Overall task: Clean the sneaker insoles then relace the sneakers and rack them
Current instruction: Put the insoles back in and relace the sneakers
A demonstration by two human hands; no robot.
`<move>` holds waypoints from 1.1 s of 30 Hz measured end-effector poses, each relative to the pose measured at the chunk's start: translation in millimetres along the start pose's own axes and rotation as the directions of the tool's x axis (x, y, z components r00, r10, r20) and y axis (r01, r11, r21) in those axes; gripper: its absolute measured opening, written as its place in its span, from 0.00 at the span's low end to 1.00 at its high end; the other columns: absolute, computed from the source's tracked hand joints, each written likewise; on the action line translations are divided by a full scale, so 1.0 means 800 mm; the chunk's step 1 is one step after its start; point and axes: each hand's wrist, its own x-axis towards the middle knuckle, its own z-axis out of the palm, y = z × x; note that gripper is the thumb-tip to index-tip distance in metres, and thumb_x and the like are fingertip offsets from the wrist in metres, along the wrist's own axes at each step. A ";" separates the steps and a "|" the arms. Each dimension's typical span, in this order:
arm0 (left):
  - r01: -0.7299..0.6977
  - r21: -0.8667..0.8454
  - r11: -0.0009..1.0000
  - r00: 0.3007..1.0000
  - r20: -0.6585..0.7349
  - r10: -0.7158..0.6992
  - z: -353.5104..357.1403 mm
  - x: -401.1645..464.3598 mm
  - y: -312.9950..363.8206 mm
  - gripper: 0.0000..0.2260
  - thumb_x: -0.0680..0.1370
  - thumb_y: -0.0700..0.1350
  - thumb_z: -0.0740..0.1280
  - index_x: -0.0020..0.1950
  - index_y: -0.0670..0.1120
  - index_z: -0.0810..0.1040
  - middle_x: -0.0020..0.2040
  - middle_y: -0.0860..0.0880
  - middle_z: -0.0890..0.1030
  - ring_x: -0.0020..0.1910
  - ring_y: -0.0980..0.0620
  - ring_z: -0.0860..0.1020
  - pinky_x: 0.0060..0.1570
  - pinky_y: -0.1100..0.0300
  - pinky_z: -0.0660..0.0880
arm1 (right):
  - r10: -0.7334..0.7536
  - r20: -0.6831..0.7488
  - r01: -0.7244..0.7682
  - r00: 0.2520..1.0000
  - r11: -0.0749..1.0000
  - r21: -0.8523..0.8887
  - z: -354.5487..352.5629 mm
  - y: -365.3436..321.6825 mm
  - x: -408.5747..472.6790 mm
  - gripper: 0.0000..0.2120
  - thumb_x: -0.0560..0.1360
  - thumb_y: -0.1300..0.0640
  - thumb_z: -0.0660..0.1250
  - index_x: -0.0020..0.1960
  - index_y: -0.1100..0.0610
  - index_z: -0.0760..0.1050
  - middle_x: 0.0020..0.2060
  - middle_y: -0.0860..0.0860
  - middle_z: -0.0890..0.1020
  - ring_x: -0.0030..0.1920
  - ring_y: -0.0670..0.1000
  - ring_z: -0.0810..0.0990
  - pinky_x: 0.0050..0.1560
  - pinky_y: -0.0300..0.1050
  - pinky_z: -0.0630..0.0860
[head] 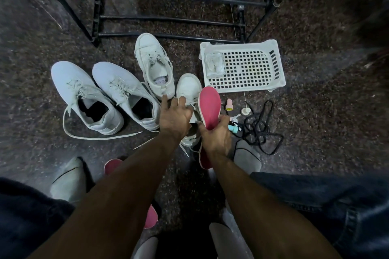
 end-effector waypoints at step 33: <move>0.070 -0.608 0.791 0.988 0.152 0.029 -0.034 0.035 -0.037 0.08 0.74 0.45 0.70 0.51 0.47 0.84 0.51 0.47 0.83 0.50 0.46 0.80 0.45 0.58 0.73 | -0.338 0.305 0.455 0.890 0.674 -0.582 -0.061 0.004 -0.055 0.12 0.79 0.50 0.59 0.60 0.54 0.69 0.49 0.57 0.82 0.49 0.61 0.81 0.44 0.49 0.73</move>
